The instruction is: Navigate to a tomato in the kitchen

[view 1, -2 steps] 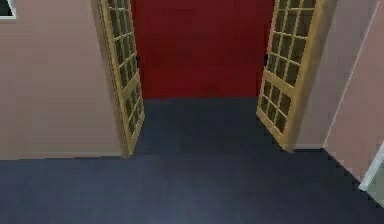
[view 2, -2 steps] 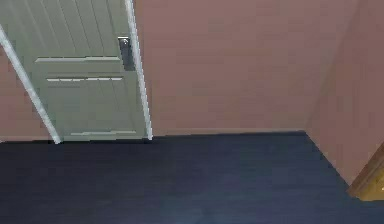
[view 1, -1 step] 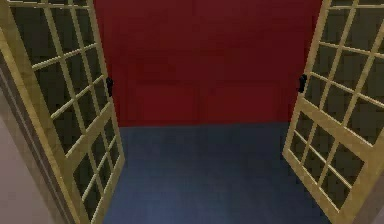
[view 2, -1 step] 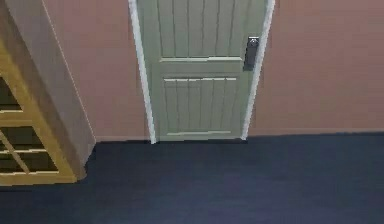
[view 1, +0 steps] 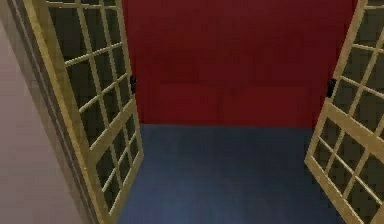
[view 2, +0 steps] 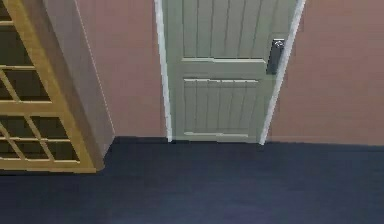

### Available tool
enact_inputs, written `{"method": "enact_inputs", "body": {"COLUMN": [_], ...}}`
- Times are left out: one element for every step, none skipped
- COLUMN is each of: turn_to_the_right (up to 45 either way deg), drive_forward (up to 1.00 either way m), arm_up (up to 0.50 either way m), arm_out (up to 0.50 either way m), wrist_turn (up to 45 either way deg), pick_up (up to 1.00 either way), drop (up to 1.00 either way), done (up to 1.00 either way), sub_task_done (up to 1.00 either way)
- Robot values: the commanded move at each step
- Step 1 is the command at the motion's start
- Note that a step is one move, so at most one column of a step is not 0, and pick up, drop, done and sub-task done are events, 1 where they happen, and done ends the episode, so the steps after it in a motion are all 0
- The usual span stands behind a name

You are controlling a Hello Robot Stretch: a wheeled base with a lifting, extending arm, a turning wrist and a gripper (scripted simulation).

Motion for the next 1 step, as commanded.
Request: {"method": "enact_inputs", "body": {"turn_to_the_right": [0.0], "drive_forward": [0.45], "arm_up": [0.0], "arm_out": [0.0], "wrist_turn": [0.0], "pick_up": [0.0], "drop": [0.0], "done": [0.0], "sub_task_done": [0.0]}}
